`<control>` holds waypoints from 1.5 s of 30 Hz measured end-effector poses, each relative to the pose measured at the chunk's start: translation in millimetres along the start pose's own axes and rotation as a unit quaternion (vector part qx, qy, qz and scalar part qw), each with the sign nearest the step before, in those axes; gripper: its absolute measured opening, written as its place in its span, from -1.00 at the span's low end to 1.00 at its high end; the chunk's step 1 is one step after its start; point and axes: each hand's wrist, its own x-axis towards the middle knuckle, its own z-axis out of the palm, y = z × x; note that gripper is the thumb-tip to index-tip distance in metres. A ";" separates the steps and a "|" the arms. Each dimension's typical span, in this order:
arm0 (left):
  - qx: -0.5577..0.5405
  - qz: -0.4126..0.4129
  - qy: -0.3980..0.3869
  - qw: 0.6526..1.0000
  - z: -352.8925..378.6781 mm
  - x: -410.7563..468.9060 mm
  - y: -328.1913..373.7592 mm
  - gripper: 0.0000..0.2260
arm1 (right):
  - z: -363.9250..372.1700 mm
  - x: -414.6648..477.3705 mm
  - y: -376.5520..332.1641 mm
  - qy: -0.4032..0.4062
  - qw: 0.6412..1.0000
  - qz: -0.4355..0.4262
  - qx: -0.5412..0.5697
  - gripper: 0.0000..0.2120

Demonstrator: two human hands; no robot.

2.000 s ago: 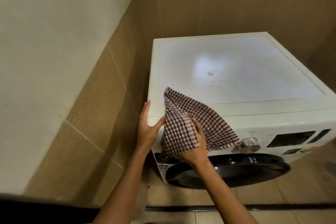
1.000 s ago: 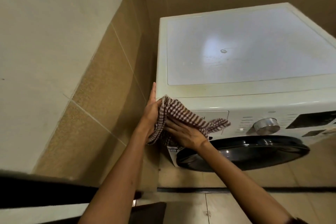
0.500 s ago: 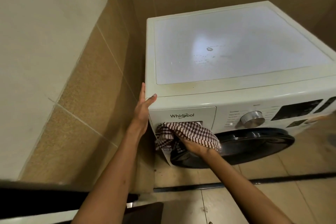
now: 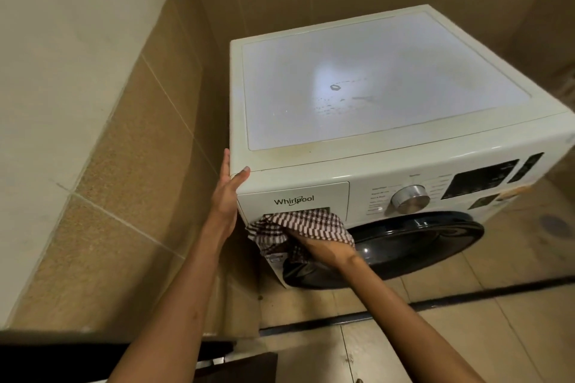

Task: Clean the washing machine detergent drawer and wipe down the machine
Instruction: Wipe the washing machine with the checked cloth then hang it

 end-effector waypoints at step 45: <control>0.724 0.223 -0.036 0.652 251.6 -11.2 -20.3 -0.37 | -224.8 -32.0 48.8 0.262 0.926 -0.143 -0.230 -0.55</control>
